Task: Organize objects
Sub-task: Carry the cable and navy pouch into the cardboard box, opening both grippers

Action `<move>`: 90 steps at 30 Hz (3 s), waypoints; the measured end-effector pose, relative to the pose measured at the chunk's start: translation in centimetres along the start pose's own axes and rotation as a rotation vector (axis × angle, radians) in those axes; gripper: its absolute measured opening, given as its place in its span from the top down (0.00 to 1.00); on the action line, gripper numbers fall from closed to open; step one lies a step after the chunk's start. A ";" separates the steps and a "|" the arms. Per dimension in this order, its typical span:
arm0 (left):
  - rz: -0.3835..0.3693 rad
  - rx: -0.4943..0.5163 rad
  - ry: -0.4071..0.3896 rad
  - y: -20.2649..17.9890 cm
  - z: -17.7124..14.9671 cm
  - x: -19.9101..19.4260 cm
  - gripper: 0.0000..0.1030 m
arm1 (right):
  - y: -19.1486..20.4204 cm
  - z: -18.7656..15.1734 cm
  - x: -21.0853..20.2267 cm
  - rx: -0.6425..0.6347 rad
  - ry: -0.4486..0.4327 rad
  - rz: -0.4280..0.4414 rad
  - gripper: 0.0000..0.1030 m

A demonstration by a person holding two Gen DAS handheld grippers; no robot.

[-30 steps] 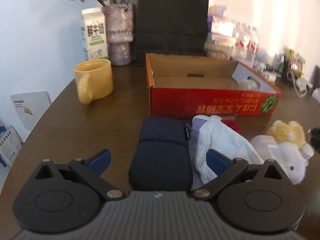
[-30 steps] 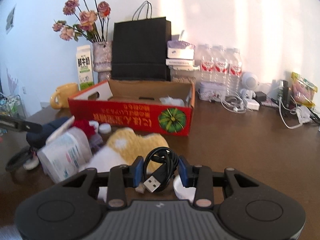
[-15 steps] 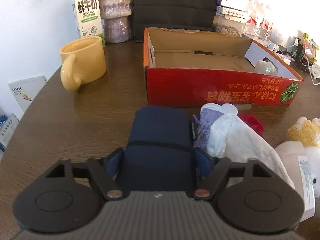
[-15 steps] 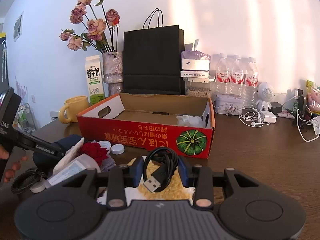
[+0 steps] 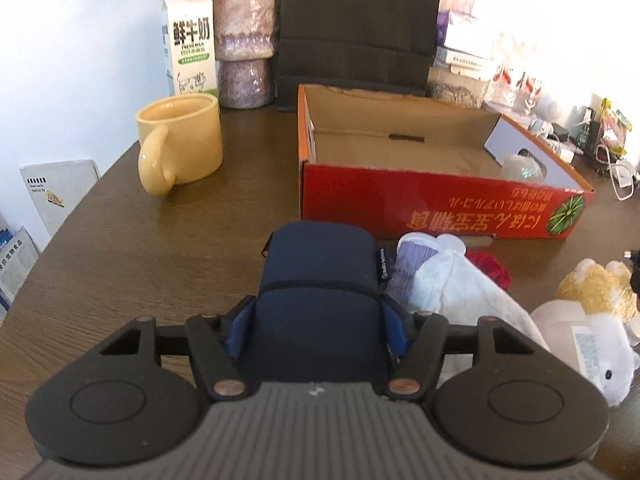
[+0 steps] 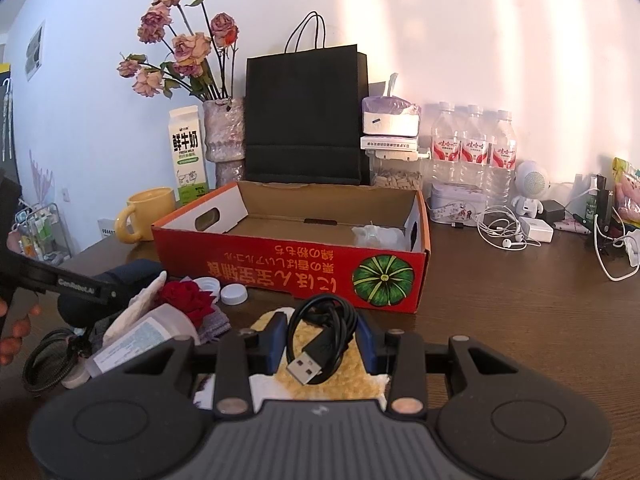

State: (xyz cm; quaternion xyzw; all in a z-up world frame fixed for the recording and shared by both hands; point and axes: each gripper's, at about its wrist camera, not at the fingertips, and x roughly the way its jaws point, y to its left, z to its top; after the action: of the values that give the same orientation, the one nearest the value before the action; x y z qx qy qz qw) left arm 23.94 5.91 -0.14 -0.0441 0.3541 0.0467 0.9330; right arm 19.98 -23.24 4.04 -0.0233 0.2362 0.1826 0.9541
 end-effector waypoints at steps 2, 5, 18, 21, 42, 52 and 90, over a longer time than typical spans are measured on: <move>-0.005 -0.008 -0.020 0.1 0.2 -0.7 0.37 | 0.1 0.1 0.0 -0.002 0.000 0.000 0.65; -0.009 -0.017 -0.074 0.1 0.7 -2.2 0.37 | 0.4 0.4 0.2 -0.010 -0.004 0.001 0.65; -0.122 -0.056 -0.242 -3.7 5.8 -4.5 0.37 | 2.9 5.7 2.7 -0.060 -0.070 0.033 0.65; -0.123 -0.074 -0.275 -4.4 7.1 -3.7 0.37 | 3.4 7.3 4.1 -0.070 -0.083 0.033 0.65; 0.014 -0.144 -0.275 -5.6 12.8 7.1 0.37 | 2.3 12.4 18.2 -0.021 -0.026 -0.009 0.65; 0.005 -0.149 -0.208 -5.0 12.0 9.5 0.36 | 2.0 11.6 20.1 -0.029 0.027 -0.018 0.65; -0.032 -0.143 -0.344 -4.8 10.9 1.7 0.00 | 1.6 12.2 13.5 -0.046 -0.042 -0.052 0.00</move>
State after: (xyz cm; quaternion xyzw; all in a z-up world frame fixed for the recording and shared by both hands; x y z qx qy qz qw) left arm 32.92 2.52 7.06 -0.1071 0.1843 0.0636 0.9749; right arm 35.87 -15.60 8.76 -0.0473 0.2112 0.1636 0.9625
